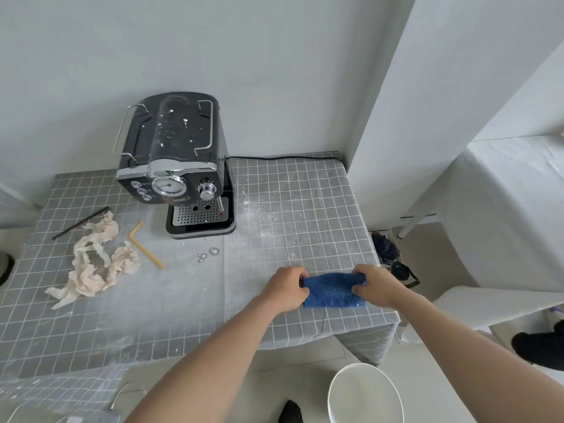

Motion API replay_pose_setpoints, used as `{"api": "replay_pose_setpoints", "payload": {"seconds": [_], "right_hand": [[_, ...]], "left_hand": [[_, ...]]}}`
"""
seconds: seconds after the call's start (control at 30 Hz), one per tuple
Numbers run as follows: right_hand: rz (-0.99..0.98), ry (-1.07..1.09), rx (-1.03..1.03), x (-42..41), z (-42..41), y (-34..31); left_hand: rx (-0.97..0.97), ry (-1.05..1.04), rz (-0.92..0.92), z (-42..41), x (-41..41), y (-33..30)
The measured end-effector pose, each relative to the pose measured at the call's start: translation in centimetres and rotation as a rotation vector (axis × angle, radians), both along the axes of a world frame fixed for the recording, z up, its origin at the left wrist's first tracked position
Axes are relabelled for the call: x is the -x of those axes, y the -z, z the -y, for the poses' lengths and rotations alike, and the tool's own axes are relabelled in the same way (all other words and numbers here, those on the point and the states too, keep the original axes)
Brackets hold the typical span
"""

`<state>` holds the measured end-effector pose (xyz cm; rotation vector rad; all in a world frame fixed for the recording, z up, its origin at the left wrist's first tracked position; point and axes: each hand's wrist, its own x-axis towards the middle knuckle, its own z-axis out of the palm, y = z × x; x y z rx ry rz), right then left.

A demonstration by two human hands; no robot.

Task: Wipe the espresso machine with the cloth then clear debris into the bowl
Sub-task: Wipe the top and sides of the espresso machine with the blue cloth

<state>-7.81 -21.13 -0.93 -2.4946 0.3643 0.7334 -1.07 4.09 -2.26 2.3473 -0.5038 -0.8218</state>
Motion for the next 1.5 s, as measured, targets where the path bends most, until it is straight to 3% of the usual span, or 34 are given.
{"api": "replay_pose_setpoints", "payload": {"seconds": [0.2, 0.97, 1.3, 1.5], "right_hand": [[0.079, -0.022, -0.079, -2.5, -3.8, -3.9], [0.350, -0.193, -0.217, -13.2, -19.3, -19.4], [0.466, -0.180, -0.225, -20.5, -24.2, -24.9], [0.505, -0.110, -0.183, -26.1, -26.4, -25.8]], "left_hand": [[0.098, -0.106, 0.021, -5.2, -1.3, -3.9], [0.161, -0.393, 0.358, -21.8, -6.1, -20.5], [0.230, -0.477, 0.458, -26.5, -13.9, -24.6], [0.212, -0.387, 0.446, -28.6, -21.4, -26.3]]}}
